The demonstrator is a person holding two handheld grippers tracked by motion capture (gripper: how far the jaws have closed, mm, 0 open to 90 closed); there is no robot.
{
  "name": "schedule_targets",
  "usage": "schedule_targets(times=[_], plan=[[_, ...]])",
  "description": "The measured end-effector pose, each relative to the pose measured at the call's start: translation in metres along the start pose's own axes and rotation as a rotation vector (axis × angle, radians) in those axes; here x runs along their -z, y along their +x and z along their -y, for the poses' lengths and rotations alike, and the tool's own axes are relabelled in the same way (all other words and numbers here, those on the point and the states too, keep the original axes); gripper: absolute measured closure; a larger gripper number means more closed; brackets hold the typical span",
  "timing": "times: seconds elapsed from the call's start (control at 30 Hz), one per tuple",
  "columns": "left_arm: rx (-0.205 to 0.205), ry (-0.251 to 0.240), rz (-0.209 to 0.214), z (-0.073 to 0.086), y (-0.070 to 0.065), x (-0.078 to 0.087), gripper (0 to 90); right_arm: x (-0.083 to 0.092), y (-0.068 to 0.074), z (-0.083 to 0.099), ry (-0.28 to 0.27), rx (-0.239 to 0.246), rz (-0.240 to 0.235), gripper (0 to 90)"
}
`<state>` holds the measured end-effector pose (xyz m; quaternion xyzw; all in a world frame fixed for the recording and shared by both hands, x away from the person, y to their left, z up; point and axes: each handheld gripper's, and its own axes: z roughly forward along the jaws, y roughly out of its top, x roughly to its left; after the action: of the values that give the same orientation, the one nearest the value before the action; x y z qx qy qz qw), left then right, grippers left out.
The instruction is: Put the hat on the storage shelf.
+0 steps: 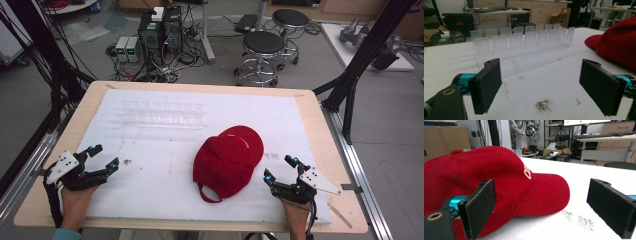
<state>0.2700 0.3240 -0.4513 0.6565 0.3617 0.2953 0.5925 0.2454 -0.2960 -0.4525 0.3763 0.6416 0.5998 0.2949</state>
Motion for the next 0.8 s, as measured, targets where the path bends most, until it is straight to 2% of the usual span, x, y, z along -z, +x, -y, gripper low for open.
schedule_targets(times=[0.43,0.6,0.8], plan=[[0.002,0.004,-0.004,-0.0002,-0.0002,-0.0008,18.2,0.0005,-0.0003,0.0002,-0.01,0.01,-0.009,7.8],[0.017,0.013,-0.002,-0.0006,0.0013,-0.0015,18.1,0.0007,0.0004,0.0003,-0.009,0.014,-0.012,7.8],[0.004,0.01,-0.004,-0.0005,0.0,-0.0012,18.1,0.0008,0.0015,0.0003,-0.011,0.029,-0.009,7.9]])
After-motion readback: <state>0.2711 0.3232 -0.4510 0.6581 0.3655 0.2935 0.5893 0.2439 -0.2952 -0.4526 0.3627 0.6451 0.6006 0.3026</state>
